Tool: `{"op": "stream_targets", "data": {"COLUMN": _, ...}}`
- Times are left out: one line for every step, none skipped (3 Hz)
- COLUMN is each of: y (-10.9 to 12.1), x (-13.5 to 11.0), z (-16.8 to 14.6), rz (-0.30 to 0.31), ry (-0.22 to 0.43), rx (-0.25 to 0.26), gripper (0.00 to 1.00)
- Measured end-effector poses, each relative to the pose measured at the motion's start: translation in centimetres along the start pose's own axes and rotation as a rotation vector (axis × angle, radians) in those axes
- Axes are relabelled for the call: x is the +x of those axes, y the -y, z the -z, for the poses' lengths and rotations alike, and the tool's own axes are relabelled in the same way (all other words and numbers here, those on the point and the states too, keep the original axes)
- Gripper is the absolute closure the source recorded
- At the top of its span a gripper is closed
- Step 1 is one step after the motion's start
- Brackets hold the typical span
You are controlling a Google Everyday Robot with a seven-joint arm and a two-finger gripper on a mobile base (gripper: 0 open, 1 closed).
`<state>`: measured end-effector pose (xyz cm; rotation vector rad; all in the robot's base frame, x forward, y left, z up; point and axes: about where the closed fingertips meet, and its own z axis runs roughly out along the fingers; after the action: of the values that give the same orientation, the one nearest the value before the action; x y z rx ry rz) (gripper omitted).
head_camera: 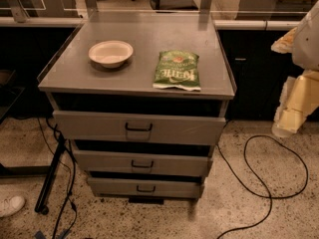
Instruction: Open top drawer
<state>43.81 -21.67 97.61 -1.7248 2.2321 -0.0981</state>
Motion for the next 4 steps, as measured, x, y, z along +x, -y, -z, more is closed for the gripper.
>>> {"op": "stream_targets", "data": {"y": 0.0, "x": 0.0, "z": 0.0, "rz": 0.000, "ry": 0.000, "rx": 0.001, "gripper": 0.00}}
{"op": "stream_targets", "data": {"y": -1.7, "x": -0.6, "z": -1.5, "rz": 0.000, "ry": 0.006, "rx": -0.025, "gripper": 0.00}}
{"op": "stream_targets", "data": {"y": -5.0, "x": -2.3, "z": -4.4, "rz": 0.019, "ry": 0.032, "rx": -0.078, "gripper": 0.00}}
{"op": "stream_targets", "data": {"y": -7.9, "x": -4.5, "z": -7.3, "rz": 0.055, "ry": 0.072, "rx": -0.142, "gripper": 0.00}}
